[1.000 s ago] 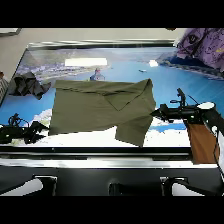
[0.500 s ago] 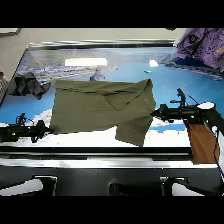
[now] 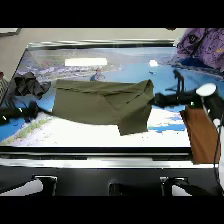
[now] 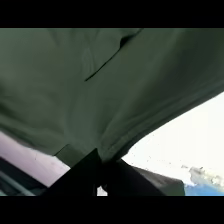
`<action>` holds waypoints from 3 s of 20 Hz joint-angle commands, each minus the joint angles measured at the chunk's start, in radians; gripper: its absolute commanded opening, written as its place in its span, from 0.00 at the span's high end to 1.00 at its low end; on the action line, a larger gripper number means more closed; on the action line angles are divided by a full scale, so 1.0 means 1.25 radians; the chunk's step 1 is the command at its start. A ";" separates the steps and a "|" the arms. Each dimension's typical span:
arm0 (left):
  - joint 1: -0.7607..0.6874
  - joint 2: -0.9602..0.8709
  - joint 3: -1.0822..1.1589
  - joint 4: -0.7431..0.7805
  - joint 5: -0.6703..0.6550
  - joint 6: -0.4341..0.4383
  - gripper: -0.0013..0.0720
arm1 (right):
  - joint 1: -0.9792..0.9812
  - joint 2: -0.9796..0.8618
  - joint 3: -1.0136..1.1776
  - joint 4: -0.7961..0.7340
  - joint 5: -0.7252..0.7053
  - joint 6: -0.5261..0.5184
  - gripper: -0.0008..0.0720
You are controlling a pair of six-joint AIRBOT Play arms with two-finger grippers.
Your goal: Fold the clothes and pants, and hang the long-sleeved shirts on hangers.
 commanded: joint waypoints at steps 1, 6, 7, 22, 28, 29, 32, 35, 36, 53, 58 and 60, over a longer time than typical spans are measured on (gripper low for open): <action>-0.037 0.026 0.334 0.049 -0.014 -0.109 0.97 | 0.092 0.018 0.270 -0.259 -0.006 0.126 0.95; -0.039 0.061 0.881 0.303 -0.115 -0.201 0.96 | 0.108 0.081 0.644 -0.383 0.111 0.204 0.95; -0.039 0.107 0.897 0.347 -0.106 -0.201 0.96 | 0.108 0.117 0.682 -0.383 0.130 0.215 0.95; -0.042 0.365 0.646 0.448 -0.082 -0.273 0.96 | 0.108 0.293 0.645 -0.372 0.234 0.517 0.95; -0.140 0.038 0.573 0.453 -0.101 -0.249 0.96 | 0.108 -0.070 0.640 -0.396 0.253 0.483 0.95; -0.158 -0.031 0.573 0.456 -0.090 -0.245 0.96 | 0.108 -0.137 0.640 -0.398 0.241 0.477 0.95; -0.207 -0.241 0.574 0.457 0.007 -0.239 0.96 | 0.108 -0.328 0.640 -0.405 0.150 0.468 0.95; -0.233 -0.409 0.615 0.457 0.134 -0.239 0.96 | 0.108 -0.466 0.640 -0.423 -0.025 0.465 0.95; -0.237 -0.447 0.640 0.457 0.171 -0.240 0.96 | 0.108 -0.495 0.640 -0.431 -0.079 0.465 0.95; -0.238 -0.514 0.733 0.485 -0.149 -0.240 0.96 | 0.108 -0.508 0.641 -0.509 0.191 0.447 0.95; -0.245 -0.537 0.732 0.486 -0.206 -0.240 0.96 | 0.108 -0.527 0.629 -0.499 0.231 0.437 0.95; -0.252 -0.554 0.732 0.486 -0.208 -0.240 0.96 | 0.108 -0.545 0.629 -0.492 0.255 0.435 0.95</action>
